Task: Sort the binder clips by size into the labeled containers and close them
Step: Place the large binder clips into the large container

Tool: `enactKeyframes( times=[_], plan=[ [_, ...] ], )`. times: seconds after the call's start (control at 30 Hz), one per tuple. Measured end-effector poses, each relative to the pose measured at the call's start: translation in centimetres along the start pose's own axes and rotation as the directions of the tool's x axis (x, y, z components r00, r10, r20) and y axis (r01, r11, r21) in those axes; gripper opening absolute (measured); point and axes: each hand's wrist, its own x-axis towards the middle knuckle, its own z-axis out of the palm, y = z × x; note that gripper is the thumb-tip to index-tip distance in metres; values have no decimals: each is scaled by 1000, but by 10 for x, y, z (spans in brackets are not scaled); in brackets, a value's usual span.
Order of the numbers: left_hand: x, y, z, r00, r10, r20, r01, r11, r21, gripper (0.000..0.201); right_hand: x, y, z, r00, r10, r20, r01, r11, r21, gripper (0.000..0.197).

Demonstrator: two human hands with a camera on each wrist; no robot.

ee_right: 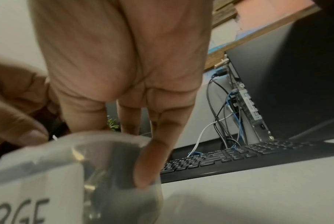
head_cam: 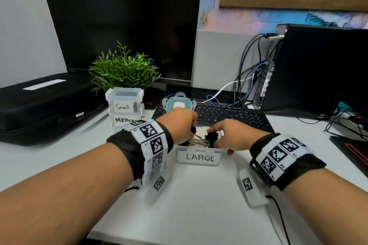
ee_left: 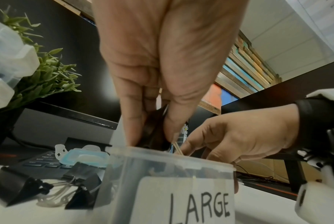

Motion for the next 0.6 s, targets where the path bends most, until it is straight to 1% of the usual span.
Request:
enactKeyframes(
  times=[0.07,0.13,0.23,0.33,0.47,0.6],
  plan=[
    [-1,-1,1,1000,-1,-19,0,1000,-14,17,-1,2,-3,999,1,50,-4,999,54,48],
    [-2,-2,3,999,18,-29,-19,1000,-14,14,-1,2,-4,998,4,64,-9,996,84,48],
    [-5,-4,6,997,63,-34,-64,998,-10,11,-1,0,-2,999,14,39,-18,995,101,49],
    [-7,-5,8,993,83,-86,-88,995,-51,11,2,-3,1,1000,25,5,-25,998,49,48],
    [-9,-8,10,988,38,-148,-58,988,-140,12,3,-5,2,999,39,-6,-39,999,-17,42],
    [-8,-10,13,987,-33,-159,-23,939,-342,18,5,-4,3,998,50,-26,-52,998,-47,47]
  ],
)
